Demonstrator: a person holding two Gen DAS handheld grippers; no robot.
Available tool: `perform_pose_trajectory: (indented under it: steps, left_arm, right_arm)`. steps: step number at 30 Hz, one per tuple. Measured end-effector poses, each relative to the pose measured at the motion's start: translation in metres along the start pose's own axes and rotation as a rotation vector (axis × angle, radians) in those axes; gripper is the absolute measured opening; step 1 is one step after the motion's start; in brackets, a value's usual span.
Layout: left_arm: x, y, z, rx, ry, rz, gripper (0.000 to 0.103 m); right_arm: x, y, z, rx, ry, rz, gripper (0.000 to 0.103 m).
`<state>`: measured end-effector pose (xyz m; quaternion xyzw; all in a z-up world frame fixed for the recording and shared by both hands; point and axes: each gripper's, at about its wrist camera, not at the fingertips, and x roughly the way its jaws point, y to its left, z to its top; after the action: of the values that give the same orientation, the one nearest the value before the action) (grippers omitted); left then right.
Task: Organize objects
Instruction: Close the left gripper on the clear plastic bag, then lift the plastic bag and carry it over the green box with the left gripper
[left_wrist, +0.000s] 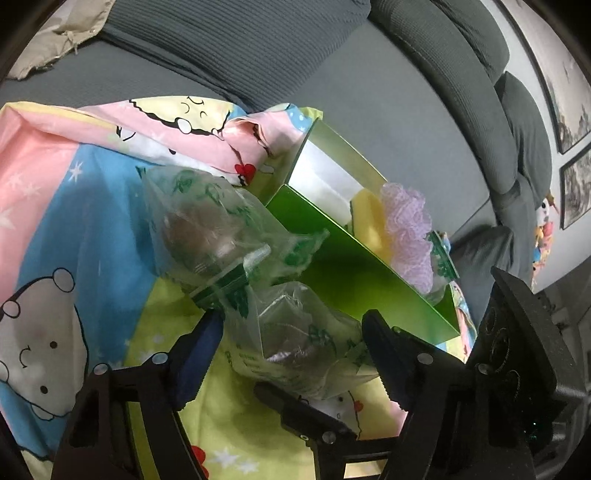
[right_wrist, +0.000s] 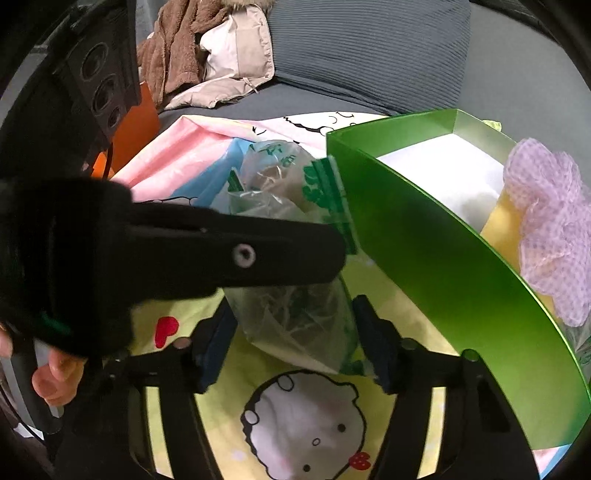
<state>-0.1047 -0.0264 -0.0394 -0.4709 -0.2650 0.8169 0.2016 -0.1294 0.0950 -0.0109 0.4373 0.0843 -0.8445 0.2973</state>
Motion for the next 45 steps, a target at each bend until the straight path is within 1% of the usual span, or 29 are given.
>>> perform_pose_trajectory:
  steps: [3, 8, 17, 27, 36, 45]
  left_arm:
    - [0.0, -0.003, -0.001, 0.009, -0.008, -0.006, 0.07]
    - [-0.004, -0.008, -0.003, 0.042, -0.015, -0.003, 0.065]
    - [-0.02, -0.023, -0.011, 0.078, -0.04, -0.013, 0.064]
    - [-0.035, -0.045, -0.02, 0.104, -0.048, -0.031, 0.064]
    - [-0.043, -0.071, -0.027, 0.166, -0.061, -0.033, 0.064]
    - [-0.047, -0.095, -0.033, 0.222, -0.067, -0.032, 0.064]
  right_arm:
    - [0.0, 0.001, 0.0, 0.002, 0.003, 0.005, 0.056]
    - [-0.002, 0.001, 0.0, 0.017, -0.007, 0.019, 0.052]
    - [-0.021, 0.008, -0.003, 0.026, -0.039, 0.024, 0.052]
    - [-0.048, 0.016, -0.014, 0.027, -0.085, -0.005, 0.052]
    - [-0.07, 0.018, -0.019, 0.054, -0.132, -0.018, 0.052]
    - [-0.096, 0.016, -0.032, 0.075, -0.178, -0.031, 0.052]
